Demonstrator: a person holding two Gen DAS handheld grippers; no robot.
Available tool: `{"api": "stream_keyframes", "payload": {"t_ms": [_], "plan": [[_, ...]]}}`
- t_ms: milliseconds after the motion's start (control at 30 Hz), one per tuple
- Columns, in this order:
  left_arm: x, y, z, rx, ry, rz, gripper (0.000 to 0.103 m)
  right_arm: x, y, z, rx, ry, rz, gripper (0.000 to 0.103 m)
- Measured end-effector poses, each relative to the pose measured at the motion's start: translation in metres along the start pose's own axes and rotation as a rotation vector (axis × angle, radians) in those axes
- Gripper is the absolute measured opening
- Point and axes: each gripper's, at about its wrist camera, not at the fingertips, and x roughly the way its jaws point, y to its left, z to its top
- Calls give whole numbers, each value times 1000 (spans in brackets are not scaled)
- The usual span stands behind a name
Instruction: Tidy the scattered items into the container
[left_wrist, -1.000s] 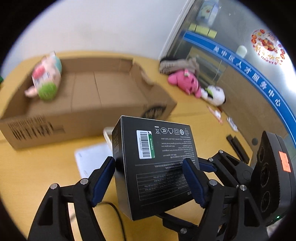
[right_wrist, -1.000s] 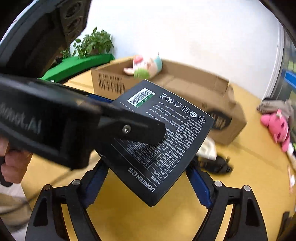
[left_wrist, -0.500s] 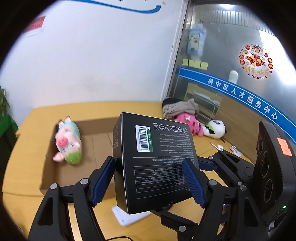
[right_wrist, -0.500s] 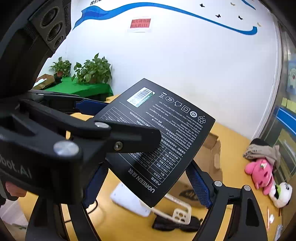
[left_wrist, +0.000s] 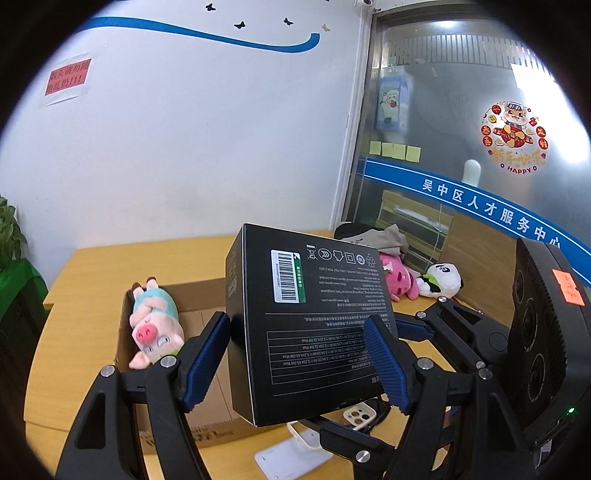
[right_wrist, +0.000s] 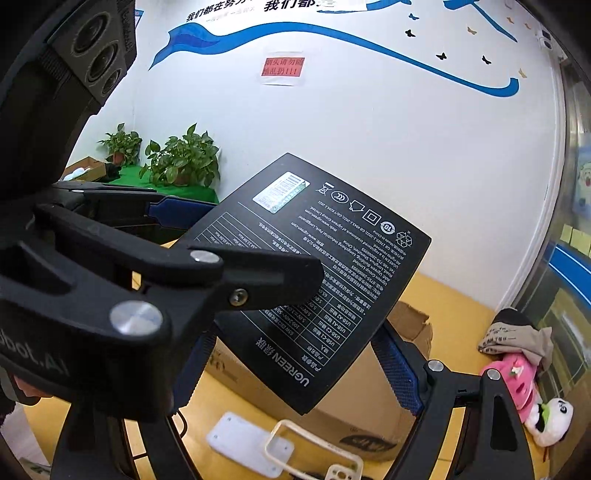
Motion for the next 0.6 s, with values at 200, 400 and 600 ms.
{"api": "stream_keyframes", "payload": {"t_ms": [200,400,600], "plan": [[14,8,11,9,-6,6,74,13,-9,9,-8,-6,-3,89],[29,16,24,11,-15,13,74,27,-19,20,-20,-14,-5,89],[50,22,36,10,-14,12,74,50,-33,28,-16,-7,-4,89]]}}
